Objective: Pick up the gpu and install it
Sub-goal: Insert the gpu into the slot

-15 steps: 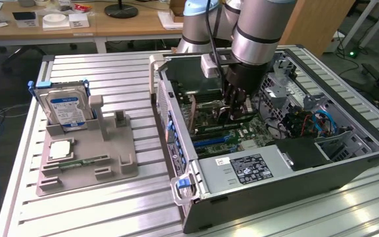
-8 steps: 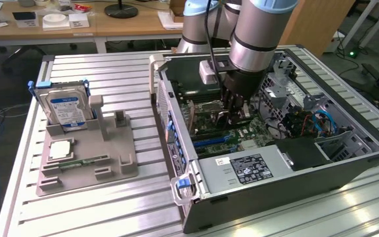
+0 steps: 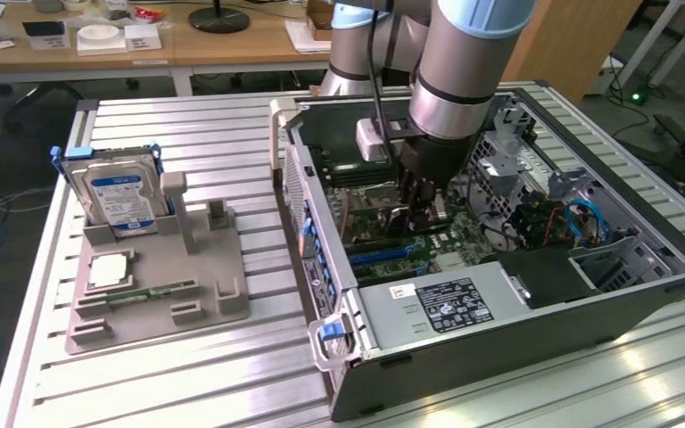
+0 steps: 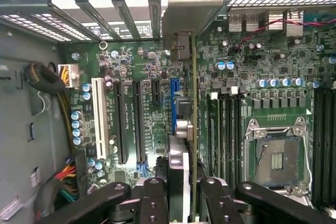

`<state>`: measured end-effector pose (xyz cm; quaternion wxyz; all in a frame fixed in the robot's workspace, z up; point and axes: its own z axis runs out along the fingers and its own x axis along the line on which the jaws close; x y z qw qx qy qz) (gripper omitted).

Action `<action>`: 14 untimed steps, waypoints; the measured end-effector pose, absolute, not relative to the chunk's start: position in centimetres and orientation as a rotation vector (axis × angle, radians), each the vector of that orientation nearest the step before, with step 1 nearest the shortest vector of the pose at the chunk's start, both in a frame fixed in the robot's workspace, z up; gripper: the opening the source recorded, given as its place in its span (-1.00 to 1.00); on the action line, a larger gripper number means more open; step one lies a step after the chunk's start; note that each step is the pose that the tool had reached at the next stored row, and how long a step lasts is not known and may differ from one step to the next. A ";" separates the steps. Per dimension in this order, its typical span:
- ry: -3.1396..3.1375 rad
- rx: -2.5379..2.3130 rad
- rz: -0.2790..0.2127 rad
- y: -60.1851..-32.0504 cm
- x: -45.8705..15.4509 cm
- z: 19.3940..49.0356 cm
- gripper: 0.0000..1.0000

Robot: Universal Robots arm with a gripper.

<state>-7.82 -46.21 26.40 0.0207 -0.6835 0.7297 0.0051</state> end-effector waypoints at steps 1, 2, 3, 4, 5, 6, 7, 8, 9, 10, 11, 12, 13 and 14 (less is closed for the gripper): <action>2.263 -2.120 0.016 -46.2 -7.9 26.3 -0.44; 2.263 -2.120 0.016 -46.2 -7.9 26.2 -0.44; 2.263 -2.120 0.016 -46.2 -8.0 26.2 -0.44; 2.263 -2.120 0.016 -46.2 -8.1 26.1 -0.44; 2.263 -2.120 0.015 -46.2 -8.1 26.1 -0.44; 2.263 -2.120 0.016 -46.2 -8.1 26.1 -0.44; 2.263 -2.120 0.016 -46.2 -8.1 26.1 -0.44; 2.262 -2.120 0.016 -46.2 -8.1 26.1 -0.44; 2.262 -2.120 0.016 -46.2 -8.1 26.1 -0.44; 2.262 -2.119 0.016 -46.2 -8.1 26.1 -0.44; 2.263 -2.119 0.016 -46.3 -8.1 26.0 -0.44; 2.263 -2.119 0.016 -46.3 -8.1 26.0 -0.44; 2.262 -2.120 0.016 -46.4 -8.1 26.0 -0.44; 2.262 -2.120 0.016 -46.4 -8.1 25.9 -0.44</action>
